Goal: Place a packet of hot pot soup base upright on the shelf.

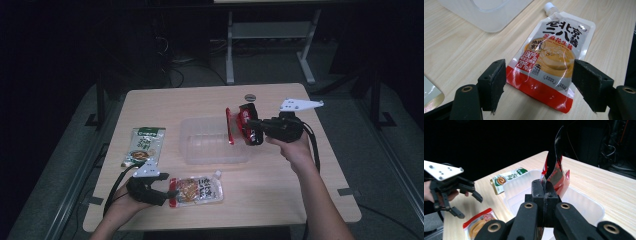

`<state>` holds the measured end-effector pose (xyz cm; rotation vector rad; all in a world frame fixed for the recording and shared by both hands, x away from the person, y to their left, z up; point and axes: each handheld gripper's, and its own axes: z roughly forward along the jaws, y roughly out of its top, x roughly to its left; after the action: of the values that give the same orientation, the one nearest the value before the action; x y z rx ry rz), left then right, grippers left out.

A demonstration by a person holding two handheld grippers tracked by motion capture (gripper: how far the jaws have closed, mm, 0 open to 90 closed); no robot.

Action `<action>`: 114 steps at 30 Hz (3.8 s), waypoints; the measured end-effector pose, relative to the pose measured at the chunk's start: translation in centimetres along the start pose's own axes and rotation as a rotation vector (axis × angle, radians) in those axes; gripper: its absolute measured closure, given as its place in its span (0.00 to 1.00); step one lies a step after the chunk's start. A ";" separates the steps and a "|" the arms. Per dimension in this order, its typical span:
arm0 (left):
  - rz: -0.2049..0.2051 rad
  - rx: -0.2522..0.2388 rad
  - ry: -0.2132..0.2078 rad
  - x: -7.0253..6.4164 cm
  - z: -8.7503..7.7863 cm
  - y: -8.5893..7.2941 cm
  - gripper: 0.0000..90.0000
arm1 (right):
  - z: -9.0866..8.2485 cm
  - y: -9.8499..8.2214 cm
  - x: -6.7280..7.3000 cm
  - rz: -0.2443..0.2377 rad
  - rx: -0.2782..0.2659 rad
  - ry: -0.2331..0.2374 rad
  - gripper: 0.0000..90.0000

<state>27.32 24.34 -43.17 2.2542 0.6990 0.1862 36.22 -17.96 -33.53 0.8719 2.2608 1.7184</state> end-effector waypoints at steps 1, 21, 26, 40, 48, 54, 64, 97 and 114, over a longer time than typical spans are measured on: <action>0.000 0.000 0.000 0.0 0.0 0.0 0.30 | 0.0 0.0 0.0 0.000 0.000 0.000 1.00; 0.003 0.007 0.004 0.3 -0.2 -0.2 0.30 | 0.6 -1.9 -0.8 0.022 0.045 -0.037 1.00; -0.002 0.009 0.003 0.2 -0.1 -0.1 0.30 | 0.7 -2.0 -0.7 0.026 0.043 -0.036 1.00; -0.001 0.013 -0.001 0.3 0.0 -0.2 0.30 | 1.9 -2.1 -0.3 0.025 0.055 -0.034 1.00; -0.004 0.016 -0.002 0.3 0.0 -0.2 0.30 | 3.1 -2.6 -0.4 0.034 0.085 -0.042 1.00; 0.001 0.025 -0.008 0.3 0.2 -0.2 0.30 | 3.9 -2.9 -0.7 0.046 0.098 -0.053 1.00; 0.009 0.031 -0.008 0.3 0.2 -0.2 0.30 | 4.9 -3.6 -1.2 0.063 0.132 -0.066 0.97; 0.011 0.014 -0.017 0.1 0.3 -0.3 0.30 | 0.8 -5.5 1.8 -0.049 0.246 -0.085 0.30; 0.032 0.034 -0.034 -0.4 0.6 -0.1 0.31 | -1.3 -10.7 4.5 -0.044 0.333 -0.036 0.29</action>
<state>27.13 23.86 -43.64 2.2969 0.6527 0.1520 28.24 -18.36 -42.01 0.8956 2.5638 1.3159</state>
